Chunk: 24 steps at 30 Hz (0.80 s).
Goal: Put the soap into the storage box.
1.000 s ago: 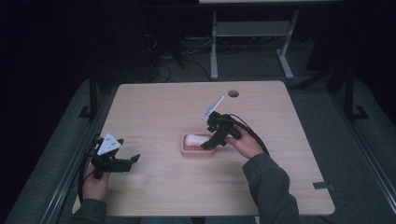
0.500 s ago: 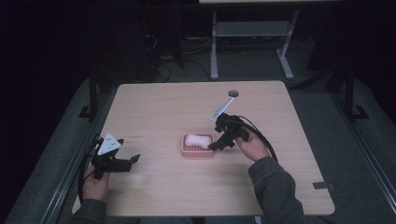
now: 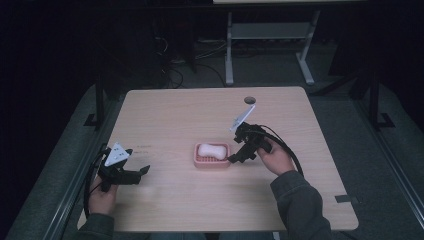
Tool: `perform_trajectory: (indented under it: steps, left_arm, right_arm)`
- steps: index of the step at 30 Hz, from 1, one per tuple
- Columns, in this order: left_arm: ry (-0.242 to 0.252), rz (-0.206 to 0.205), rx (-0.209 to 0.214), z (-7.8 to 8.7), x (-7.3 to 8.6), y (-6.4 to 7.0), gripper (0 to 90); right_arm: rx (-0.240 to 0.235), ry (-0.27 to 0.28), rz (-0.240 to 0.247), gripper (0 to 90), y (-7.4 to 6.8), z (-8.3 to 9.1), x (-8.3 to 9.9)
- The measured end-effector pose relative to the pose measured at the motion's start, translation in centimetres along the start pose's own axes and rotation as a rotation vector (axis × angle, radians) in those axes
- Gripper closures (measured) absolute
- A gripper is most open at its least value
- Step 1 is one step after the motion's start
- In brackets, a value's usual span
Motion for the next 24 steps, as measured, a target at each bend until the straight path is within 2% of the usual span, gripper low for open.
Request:
perform_trajectory:
  steps: [3,5,9,17,24]
  left_arm:
    - [0.001,-0.001,0.000,0.0,0.0,0.0,14.5]
    - [-0.004,-0.001,0.001,0.0,0.0,0.0,14.5]
    - [0.001,-0.001,0.001,0.0,0.0,0.0,14.5]
    - [0.005,0.003,0.004,-0.1,0.0,0.0,14.5]
    - [0.008,0.008,0.006,-0.1,0.0,0.0,14.5]
  right_arm:
    - [-0.004,0.001,-0.005,14.5,-0.1,0.1,0.2]
    - [0.033,0.016,0.005,14.6,-0.2,0.1,0.4]
    - [0.016,0.011,-0.008,14.5,-0.3,0.0,1.1]
    - [0.017,0.028,-0.012,14.5,-0.4,0.1,2.1]
    - [0.003,0.018,-0.028,14.5,-0.4,0.2,2.9]
Point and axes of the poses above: each handheld gripper's, and its own axes: z roughly backward along the jaws, x roughly out of its underside, y roughly to its right, the point moved 4 cm from there along -z, roughly forward along the jaws, and after that the axes turned 12 degrees about -y, right-handed, at the moved point
